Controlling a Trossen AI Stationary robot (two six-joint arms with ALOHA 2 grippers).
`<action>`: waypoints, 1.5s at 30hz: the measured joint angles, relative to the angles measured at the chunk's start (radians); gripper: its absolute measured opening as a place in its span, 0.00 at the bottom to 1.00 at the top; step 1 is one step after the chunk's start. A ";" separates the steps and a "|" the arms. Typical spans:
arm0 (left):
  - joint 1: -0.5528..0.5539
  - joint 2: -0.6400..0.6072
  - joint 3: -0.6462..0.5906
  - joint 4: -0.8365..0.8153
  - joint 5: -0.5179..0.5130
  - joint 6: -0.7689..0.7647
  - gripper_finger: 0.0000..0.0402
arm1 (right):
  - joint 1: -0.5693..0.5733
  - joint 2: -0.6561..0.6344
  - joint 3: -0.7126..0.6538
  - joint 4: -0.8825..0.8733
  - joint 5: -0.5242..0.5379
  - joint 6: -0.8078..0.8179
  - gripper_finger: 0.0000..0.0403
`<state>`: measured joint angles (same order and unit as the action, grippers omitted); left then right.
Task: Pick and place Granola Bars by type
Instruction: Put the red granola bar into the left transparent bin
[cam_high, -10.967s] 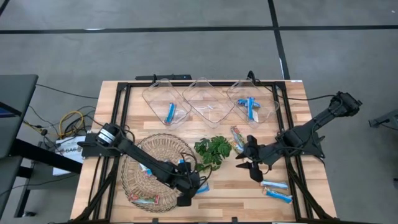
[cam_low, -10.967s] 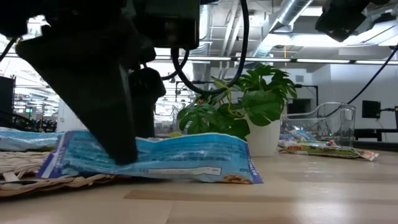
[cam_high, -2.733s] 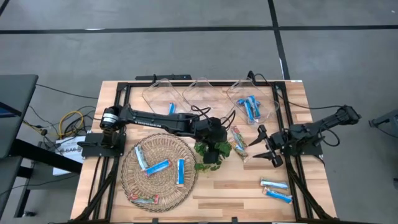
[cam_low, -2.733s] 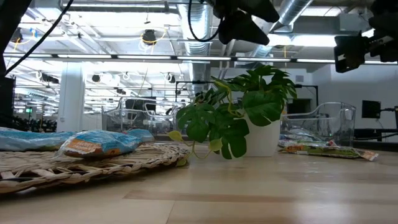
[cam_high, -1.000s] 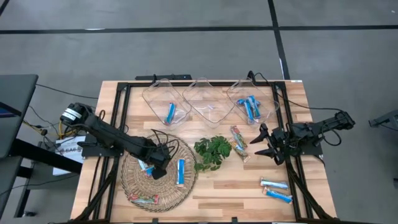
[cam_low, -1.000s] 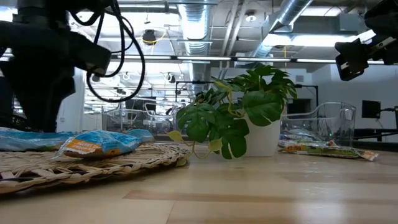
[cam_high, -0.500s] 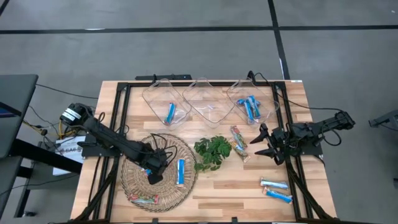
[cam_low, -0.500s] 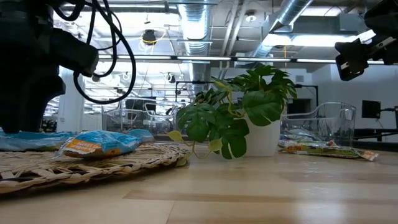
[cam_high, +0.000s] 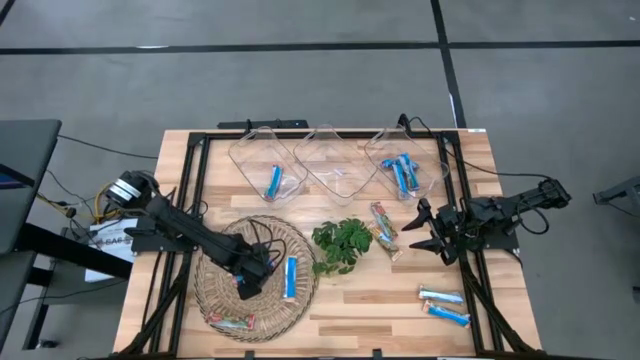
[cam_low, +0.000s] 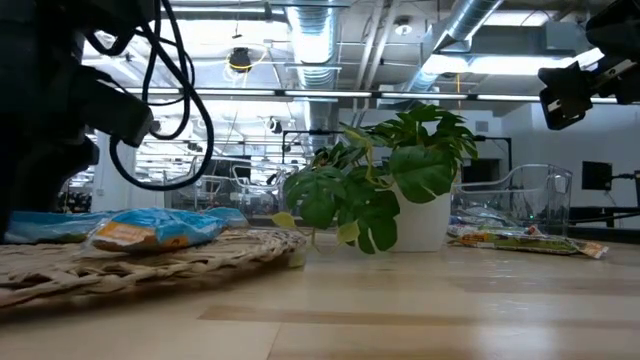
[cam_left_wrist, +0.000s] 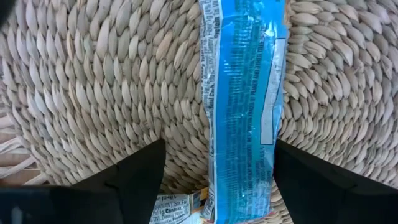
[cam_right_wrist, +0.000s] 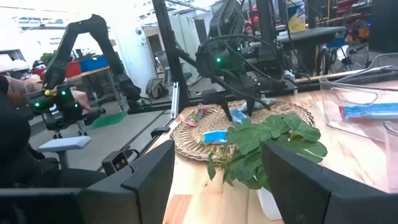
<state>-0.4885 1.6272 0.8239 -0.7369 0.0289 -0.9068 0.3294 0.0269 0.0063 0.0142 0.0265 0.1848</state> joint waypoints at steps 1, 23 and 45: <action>-0.001 0.002 0.006 -0.006 -0.009 0.006 0.69 | 0.000 0.000 0.000 0.000 0.000 0.000 0.58; -0.001 -0.012 0.044 -0.005 -0.057 0.019 0.28 | 0.000 0.000 0.000 0.000 0.000 0.000 0.58; 0.056 -0.366 0.046 0.272 -0.665 0.132 0.16 | 0.000 0.000 0.000 0.000 0.000 0.000 0.58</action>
<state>-0.4327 1.2614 0.8700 -0.4645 -0.6359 -0.7751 0.3297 0.0269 0.0063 0.0143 0.0261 0.1848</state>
